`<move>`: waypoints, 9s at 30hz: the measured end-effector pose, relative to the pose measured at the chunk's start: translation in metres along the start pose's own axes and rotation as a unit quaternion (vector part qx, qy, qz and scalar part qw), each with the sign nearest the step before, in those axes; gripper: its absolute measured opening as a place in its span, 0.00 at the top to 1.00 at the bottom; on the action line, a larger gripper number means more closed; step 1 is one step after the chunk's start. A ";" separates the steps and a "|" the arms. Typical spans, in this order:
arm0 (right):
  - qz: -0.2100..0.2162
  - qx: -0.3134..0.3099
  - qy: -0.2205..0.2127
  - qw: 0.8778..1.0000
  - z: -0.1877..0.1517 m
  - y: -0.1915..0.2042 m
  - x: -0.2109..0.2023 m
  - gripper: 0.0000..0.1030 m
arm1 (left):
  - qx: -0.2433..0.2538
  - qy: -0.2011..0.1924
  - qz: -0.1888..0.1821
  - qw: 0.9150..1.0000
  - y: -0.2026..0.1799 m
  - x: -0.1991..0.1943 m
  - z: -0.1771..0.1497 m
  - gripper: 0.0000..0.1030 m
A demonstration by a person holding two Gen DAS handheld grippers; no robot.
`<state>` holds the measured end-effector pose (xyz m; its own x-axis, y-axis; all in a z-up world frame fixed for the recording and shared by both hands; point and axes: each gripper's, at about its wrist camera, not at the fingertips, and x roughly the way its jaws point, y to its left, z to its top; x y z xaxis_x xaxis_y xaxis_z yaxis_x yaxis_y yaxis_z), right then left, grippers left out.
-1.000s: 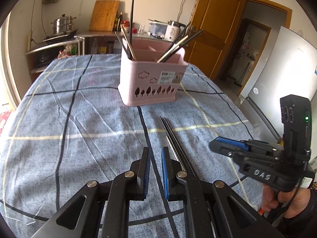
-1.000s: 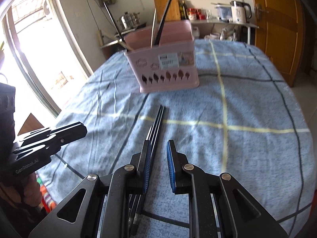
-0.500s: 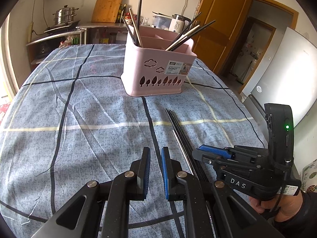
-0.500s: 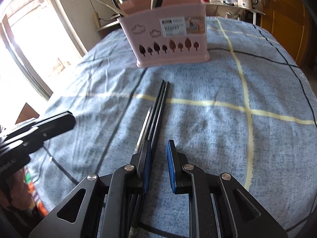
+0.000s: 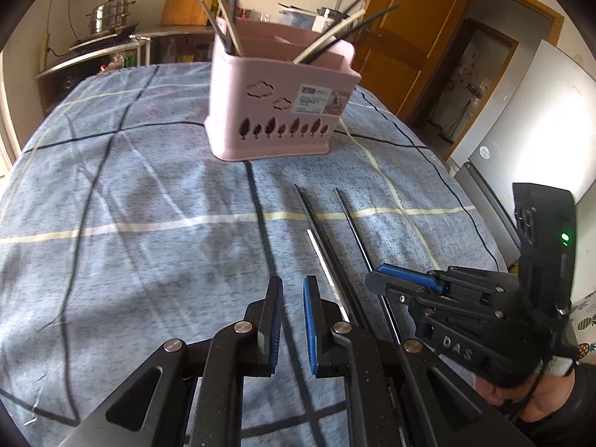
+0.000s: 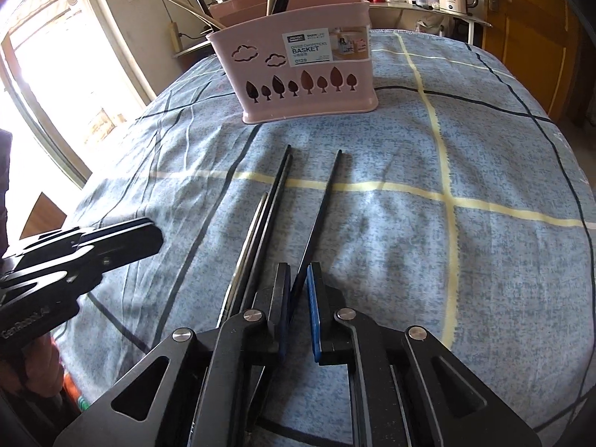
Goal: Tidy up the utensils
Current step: 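Position the left tool over a silver chopstick while the right tool aligns over a black chopstick, then close the left tool on the silver chopstick while the right tool grasps the black chopstick, then lift both held chopsticks up over the pink basket, then lower the silver chopstick into the basket and open the left tool while the right tool releases the black chopstick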
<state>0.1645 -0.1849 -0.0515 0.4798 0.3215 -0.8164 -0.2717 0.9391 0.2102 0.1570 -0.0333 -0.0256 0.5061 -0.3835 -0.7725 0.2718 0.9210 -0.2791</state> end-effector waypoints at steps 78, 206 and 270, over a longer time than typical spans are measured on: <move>0.003 0.034 -0.008 0.999 -0.010 -0.027 -0.015 0.93 | -0.003 -0.008 0.093 0.996 0.022 0.008 -0.012 0.93; 0.031 -0.039 -0.196 0.979 0.119 0.016 -0.141 0.95 | 0.061 -0.146 0.034 0.987 -0.012 -0.129 0.134 0.97; 0.008 -0.036 -0.205 0.978 0.153 0.013 -0.109 0.89 | 0.049 -0.157 0.057 0.985 0.013 -0.080 0.154 0.95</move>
<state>0.2363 -0.1889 0.1225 0.7650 0.3707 -0.5266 -0.3322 0.9277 0.1704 0.2463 -0.0016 0.1204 0.7618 -0.2947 -0.5769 0.2680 0.9541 -0.1335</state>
